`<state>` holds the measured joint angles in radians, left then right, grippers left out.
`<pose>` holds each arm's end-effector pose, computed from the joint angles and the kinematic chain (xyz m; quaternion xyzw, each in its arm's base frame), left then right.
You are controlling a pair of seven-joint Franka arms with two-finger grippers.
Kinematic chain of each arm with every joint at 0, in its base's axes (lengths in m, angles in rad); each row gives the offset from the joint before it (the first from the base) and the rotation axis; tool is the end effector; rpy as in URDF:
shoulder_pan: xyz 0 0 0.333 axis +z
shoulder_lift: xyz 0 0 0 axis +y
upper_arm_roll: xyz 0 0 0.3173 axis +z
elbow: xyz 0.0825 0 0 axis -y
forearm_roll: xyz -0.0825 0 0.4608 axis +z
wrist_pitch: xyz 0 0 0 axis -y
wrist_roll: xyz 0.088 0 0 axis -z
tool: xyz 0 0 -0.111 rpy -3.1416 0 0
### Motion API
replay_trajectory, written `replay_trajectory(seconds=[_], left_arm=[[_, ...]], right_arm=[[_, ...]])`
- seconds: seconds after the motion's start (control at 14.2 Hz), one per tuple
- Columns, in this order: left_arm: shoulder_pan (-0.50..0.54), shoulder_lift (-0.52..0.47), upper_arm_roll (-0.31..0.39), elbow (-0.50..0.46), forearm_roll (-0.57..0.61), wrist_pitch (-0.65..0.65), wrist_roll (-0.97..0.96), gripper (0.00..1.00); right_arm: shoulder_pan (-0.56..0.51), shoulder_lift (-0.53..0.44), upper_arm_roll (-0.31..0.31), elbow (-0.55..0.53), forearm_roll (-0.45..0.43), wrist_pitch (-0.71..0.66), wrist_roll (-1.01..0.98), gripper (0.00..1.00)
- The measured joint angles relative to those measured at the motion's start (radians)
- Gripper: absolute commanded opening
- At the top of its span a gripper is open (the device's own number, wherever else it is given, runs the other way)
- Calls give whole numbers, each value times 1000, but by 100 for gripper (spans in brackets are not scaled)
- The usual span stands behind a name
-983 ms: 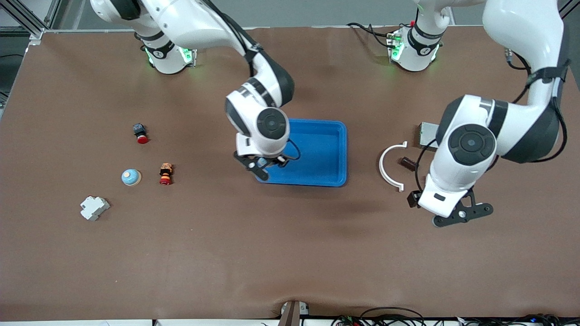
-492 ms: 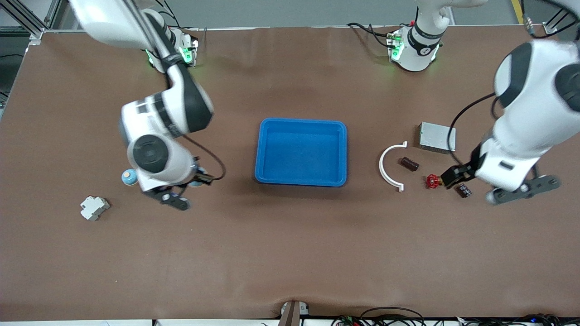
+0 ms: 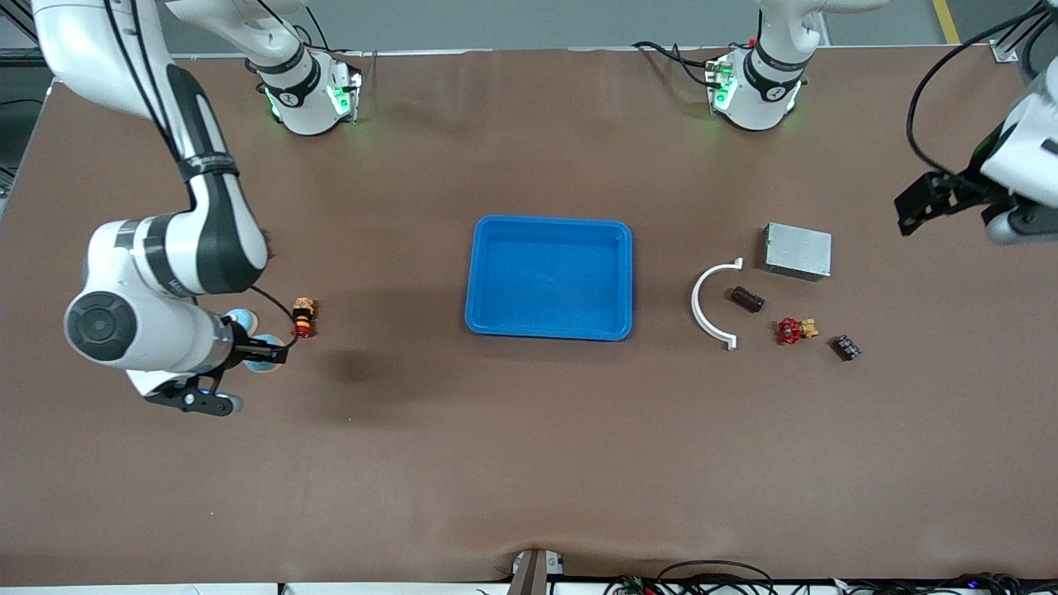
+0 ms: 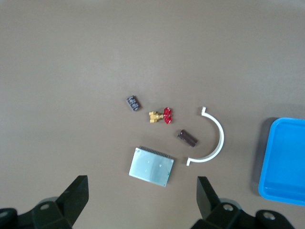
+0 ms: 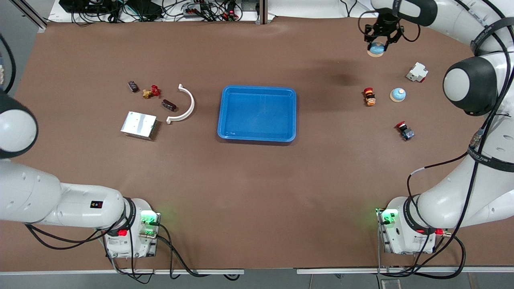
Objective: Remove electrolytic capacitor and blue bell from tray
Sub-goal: 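Lower the bell beside the white module and open the right gripper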
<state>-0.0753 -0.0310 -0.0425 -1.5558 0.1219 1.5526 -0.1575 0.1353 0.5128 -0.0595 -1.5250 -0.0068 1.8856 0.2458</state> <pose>0.6174 -0.0597 0.6486 -0.9978 -0.0218 -0.0222 0.0591 0.7438 0.0611 0.3128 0.9937 -0.0807 -0.0717 0.0299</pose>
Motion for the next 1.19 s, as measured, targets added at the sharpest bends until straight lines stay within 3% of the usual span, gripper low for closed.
replay_trajectory(seconds=[0.49, 0.84, 1.19], left_arm=[[0, -60, 0, -54, -1, 0, 0, 100], [-1, -60, -2, -57, -4, 1, 0, 100], [0, -59, 0, -57, -80, 1, 2, 100]], right_arm=[[-164, 2, 1, -120, -1, 202, -273, 0], [-213, 57, 2, -137, -1, 284, -324, 0], [-224, 108, 2, -137, 1, 306, -326, 0]])
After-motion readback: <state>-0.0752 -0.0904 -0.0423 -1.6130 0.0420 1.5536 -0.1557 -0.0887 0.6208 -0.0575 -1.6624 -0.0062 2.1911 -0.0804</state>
